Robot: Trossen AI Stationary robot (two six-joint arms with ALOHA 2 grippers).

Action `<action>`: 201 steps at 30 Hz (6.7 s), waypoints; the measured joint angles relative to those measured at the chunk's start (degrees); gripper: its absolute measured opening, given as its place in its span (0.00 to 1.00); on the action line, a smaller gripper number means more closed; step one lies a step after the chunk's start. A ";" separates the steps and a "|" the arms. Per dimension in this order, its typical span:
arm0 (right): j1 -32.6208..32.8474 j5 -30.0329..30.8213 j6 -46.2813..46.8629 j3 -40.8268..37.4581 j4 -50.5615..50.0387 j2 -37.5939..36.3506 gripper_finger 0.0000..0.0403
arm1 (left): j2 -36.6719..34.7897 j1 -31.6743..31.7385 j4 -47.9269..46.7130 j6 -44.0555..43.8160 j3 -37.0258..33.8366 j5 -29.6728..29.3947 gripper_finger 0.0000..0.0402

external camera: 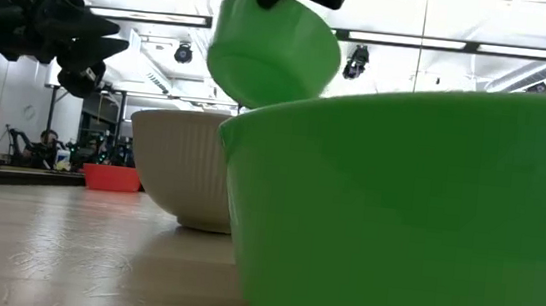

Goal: Nest bowls inside each other
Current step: Stack the top green bowl on the green bowl

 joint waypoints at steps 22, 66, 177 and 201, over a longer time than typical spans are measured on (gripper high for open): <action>-0.02 -0.88 -4.44 -3.89 10.78 -0.37 0.02 | 0.00 0.00 -0.04 0.00 0.00 0.00 0.30; -0.62 -1.87 -0.27 -12.48 15.72 -0.65 0.02 | 0.00 -0.01 -0.10 0.00 0.00 0.00 0.30; -2.80 -14.40 6.01 -47.15 55.97 -15.12 0.21 | 0.24 -0.02 -1.46 0.00 0.00 0.00 0.30; -3.06 -15.71 6.28 -49.64 57.32 -15.10 0.09 | 0.24 -0.02 -1.43 0.00 0.00 0.00 0.30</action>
